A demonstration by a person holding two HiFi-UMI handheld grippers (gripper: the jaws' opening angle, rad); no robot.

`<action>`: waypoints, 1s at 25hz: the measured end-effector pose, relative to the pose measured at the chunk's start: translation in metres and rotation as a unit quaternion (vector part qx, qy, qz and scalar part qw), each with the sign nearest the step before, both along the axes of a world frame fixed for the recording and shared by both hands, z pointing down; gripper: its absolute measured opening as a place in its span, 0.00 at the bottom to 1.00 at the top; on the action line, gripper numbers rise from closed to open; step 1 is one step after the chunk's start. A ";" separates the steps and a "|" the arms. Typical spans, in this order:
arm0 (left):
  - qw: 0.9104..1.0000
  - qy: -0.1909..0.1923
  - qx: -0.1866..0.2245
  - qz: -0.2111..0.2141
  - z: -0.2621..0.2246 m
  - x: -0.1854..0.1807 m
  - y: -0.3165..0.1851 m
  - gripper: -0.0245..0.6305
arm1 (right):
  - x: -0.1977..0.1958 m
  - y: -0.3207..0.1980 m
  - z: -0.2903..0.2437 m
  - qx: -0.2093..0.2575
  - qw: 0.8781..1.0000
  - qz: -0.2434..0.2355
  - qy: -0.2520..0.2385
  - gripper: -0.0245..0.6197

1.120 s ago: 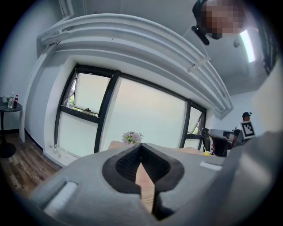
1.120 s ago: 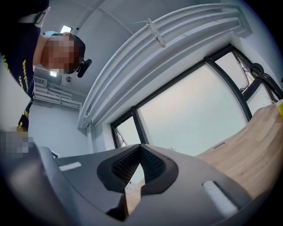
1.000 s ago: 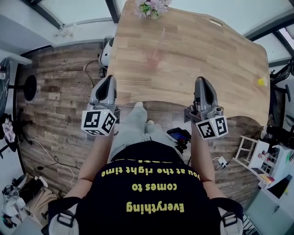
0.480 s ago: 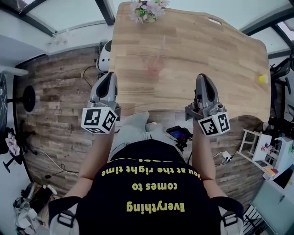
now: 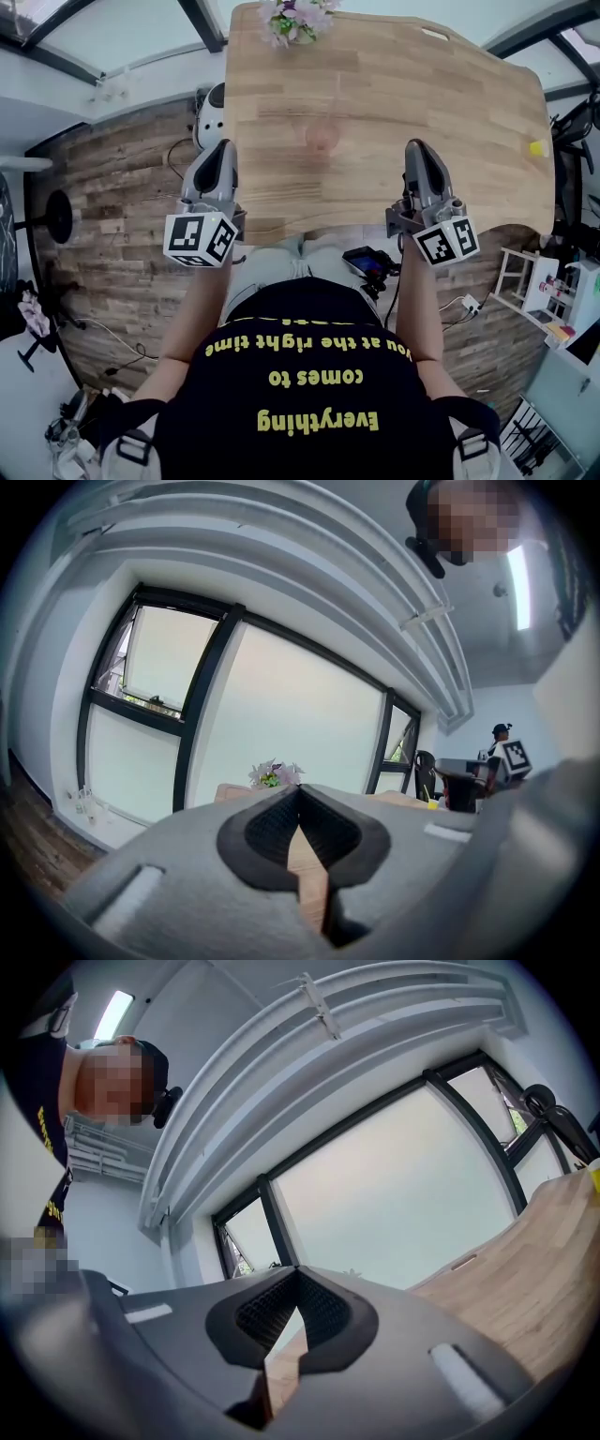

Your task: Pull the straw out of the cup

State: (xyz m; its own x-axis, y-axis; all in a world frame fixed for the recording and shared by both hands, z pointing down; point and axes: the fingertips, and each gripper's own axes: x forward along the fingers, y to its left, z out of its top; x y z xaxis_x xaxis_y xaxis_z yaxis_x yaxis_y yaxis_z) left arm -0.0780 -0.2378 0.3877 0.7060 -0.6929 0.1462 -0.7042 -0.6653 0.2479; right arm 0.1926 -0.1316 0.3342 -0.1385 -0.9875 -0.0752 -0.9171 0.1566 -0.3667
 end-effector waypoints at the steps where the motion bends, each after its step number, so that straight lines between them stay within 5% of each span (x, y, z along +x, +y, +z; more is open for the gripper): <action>1: 1.000 0.000 0.000 0.001 0.000 0.000 -0.002 0.04 | 0.000 -0.001 0.001 -0.001 1.000 0.001 -0.001 0.05; 25: 0.999 -0.008 -0.009 -0.045 -0.008 0.008 0.001 0.04 | -0.009 -0.045 0.003 -0.016 0.995 -0.096 -0.006 0.05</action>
